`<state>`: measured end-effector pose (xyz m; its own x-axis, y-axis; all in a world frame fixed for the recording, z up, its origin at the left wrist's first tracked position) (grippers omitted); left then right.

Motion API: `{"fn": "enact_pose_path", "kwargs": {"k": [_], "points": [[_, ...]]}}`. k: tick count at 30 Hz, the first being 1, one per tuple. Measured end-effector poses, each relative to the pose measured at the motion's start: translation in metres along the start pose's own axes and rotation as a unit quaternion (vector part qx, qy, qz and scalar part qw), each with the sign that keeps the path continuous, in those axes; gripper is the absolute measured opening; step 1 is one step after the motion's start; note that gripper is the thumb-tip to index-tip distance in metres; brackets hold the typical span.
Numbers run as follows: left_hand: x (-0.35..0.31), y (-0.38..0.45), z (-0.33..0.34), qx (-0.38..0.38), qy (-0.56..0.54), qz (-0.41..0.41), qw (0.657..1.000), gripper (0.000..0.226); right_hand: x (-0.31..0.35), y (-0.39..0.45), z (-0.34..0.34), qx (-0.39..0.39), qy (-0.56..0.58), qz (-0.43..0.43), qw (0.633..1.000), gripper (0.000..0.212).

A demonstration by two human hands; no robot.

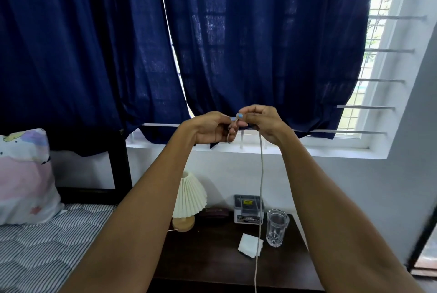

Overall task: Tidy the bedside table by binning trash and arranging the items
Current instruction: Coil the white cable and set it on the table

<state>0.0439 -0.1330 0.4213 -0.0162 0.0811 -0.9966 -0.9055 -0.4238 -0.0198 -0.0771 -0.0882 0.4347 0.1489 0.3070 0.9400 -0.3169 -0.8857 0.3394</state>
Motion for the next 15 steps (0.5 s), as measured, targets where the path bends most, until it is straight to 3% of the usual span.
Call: {"fn": "enact_pose_path", "kwargs": {"k": [4, 7, 10, 15], "points": [[-0.012, 0.002, 0.01, 0.022, -0.087, 0.067, 0.994, 0.022, -0.007, -0.001, 0.005, -0.015, 0.117, 0.03, 0.993, 0.006], [-0.019, 0.01, 0.012, -0.05, -0.145, 0.113, 0.982, 0.021, -0.012, -0.001, 0.012, -0.058, 0.197, 0.06, 0.977, 0.012], [-0.023, 0.019, 0.007, -0.144, -0.201, 0.152, 0.957, 0.021, -0.014, 0.0, 0.014, -0.103, 0.077, 0.086, 0.988, 0.022], [-0.029, 0.026, -0.009, -0.329, -0.134, 0.187, 0.916, 0.017, -0.005, -0.006, 0.035, 0.009, -0.127, 0.137, 0.982, 0.021]]}}
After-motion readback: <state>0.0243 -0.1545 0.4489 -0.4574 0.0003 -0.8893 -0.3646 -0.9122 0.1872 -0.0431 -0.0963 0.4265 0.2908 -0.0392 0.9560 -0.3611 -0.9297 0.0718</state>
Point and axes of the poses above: each hand's wrist, its own y-axis towards the middle knuckle, its own z-axis out of the palm, x = y × z, the point moved 6 cm from there along y, towards the middle knuckle, and after that the axes turned 1 degree about y, right-handed, at the moved point
